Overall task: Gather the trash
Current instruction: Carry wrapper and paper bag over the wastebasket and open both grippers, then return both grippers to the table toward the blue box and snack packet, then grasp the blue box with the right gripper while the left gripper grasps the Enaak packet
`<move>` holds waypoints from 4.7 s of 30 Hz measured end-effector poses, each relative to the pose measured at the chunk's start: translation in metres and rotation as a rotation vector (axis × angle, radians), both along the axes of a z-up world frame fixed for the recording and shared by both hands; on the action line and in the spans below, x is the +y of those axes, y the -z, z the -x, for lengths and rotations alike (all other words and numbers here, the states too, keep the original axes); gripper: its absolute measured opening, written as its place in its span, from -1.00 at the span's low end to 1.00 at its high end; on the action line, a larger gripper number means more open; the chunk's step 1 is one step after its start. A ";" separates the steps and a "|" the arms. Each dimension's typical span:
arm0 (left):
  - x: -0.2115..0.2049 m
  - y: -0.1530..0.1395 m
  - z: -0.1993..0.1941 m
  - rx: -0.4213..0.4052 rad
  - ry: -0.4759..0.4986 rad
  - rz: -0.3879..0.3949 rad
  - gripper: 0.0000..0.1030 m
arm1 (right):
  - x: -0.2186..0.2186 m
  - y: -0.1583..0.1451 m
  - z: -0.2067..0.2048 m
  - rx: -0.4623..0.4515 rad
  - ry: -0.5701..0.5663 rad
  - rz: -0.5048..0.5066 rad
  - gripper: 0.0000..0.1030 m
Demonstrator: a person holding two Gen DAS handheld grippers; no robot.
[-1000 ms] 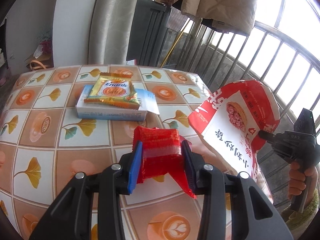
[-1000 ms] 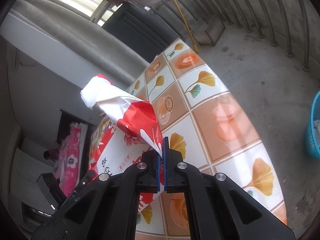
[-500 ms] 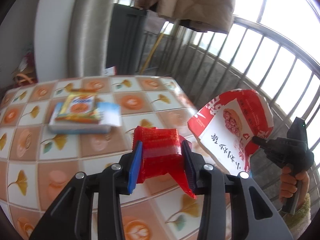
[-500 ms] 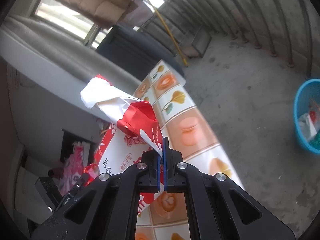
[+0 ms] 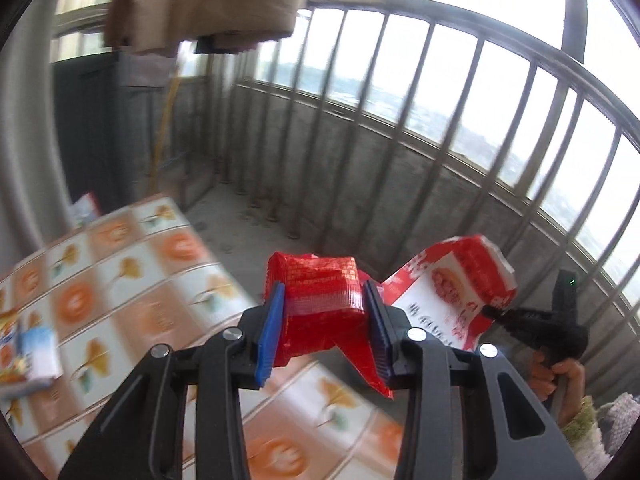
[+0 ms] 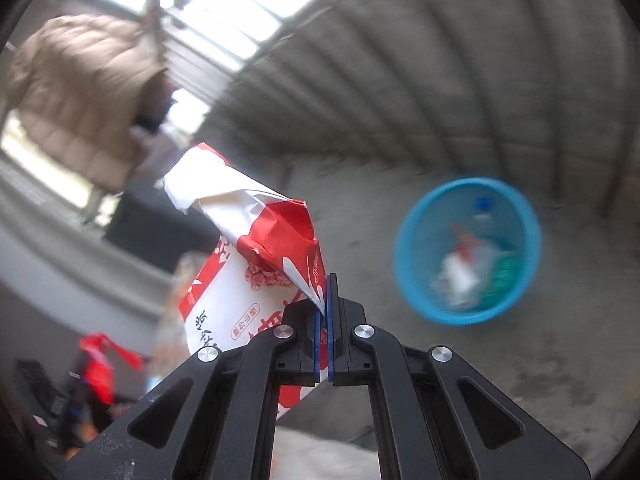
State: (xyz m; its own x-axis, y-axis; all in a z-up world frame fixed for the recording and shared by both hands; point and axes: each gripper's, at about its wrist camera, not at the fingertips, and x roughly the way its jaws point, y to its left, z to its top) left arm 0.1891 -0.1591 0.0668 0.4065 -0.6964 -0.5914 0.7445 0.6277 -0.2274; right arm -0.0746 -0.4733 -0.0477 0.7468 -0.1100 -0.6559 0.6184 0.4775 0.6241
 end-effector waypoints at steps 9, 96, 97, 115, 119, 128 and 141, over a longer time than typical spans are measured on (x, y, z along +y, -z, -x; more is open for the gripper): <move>-0.196 0.073 0.002 0.254 0.264 -0.148 -0.21 | -0.055 0.077 0.029 0.166 0.141 -0.043 -0.97; 0.389 0.123 -0.157 0.472 -0.861 0.281 -0.37 | 0.393 0.030 -0.416 0.240 -0.998 -0.150 -0.68; 0.389 0.123 -0.155 0.479 -0.858 0.284 -0.37 | 0.392 0.029 -0.414 0.241 -1.004 -0.152 -0.69; 0.333 0.107 -0.004 0.613 -0.485 0.378 -0.38 | 0.334 0.017 -0.301 0.269 -1.105 -0.089 -0.94; 0.309 0.107 0.034 0.623 -0.388 0.355 -0.38 | 0.319 0.014 -0.281 0.263 -1.073 -0.073 -0.93; 0.325 0.108 0.024 0.578 -0.477 0.425 -0.07 | 0.283 0.011 -0.244 0.193 -0.935 -0.151 -0.45; 0.293 0.136 -0.030 0.643 -0.464 0.282 0.08 | 0.293 0.018 -0.213 0.178 -0.924 -0.216 -0.24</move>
